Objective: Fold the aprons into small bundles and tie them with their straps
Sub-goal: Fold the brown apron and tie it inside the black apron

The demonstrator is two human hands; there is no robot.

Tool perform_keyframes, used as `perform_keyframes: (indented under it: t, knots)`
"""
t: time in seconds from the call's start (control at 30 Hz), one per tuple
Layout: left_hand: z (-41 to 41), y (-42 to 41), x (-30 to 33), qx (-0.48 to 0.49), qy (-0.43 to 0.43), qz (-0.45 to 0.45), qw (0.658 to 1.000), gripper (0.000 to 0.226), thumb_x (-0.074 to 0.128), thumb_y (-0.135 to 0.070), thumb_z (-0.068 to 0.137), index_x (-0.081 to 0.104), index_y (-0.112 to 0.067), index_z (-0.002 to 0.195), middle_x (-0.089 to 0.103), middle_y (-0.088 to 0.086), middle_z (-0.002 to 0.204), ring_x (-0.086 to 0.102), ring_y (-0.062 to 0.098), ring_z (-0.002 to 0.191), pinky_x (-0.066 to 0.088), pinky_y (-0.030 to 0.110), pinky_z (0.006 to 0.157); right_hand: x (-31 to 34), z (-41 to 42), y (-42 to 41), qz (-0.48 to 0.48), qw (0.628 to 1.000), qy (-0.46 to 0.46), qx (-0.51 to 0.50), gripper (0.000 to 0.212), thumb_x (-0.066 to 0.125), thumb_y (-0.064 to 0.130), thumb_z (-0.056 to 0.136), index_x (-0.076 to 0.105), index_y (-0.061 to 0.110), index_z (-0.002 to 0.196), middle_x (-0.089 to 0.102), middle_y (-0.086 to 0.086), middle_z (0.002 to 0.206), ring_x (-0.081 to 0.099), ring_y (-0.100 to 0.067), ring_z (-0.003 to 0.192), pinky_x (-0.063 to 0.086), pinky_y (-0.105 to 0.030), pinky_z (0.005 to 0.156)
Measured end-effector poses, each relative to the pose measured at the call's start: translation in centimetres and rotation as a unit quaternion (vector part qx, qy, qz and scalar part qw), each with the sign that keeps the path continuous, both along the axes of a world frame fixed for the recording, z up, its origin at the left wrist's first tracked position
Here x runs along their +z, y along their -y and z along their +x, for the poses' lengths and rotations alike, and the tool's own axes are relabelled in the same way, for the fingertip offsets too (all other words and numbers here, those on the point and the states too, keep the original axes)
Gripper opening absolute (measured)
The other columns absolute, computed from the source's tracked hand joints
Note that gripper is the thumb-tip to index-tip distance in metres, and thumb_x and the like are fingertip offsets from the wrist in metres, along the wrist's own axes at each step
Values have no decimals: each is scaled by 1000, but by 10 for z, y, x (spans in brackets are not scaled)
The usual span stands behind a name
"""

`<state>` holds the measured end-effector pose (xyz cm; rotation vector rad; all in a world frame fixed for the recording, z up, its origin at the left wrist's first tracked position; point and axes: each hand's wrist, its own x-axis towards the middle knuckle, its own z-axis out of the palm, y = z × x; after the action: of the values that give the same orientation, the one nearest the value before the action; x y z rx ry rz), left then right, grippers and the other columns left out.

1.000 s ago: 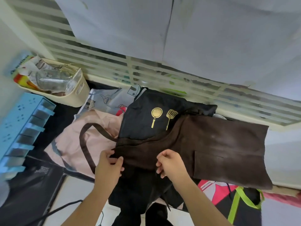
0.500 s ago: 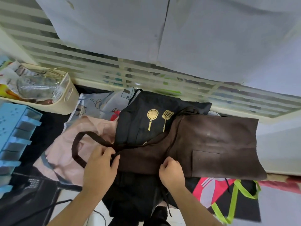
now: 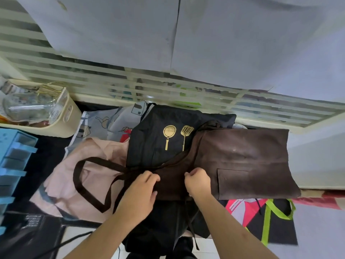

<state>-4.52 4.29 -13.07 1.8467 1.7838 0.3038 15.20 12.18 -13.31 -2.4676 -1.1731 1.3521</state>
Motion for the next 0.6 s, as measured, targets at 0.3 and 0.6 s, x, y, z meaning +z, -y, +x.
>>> perform_keyframes:
  t: [0.3, 0.6]
  knots:
    - [-7, 5, -25, 149, 92, -156, 972, 56, 67, -26, 99, 42, -41, 146, 48, -18, 117, 55, 4, 104, 50, 24, 92, 91, -42, -90, 98, 972, -214, 3, 9, 63, 25, 83, 69, 20, 87, 70, -10, 81, 62, -25, 70, 51, -38, 65]
    - [-1, 3, -20, 123, 39, -155, 979, 62, 65, -23, 99, 39, -41, 152, 48, -12, 123, 56, 6, 109, 52, 26, 97, 80, -1, -88, 139, 961, -175, 163, 21, 58, 31, 93, 77, 39, 98, 78, 10, 95, 73, -12, 94, 59, -38, 92]
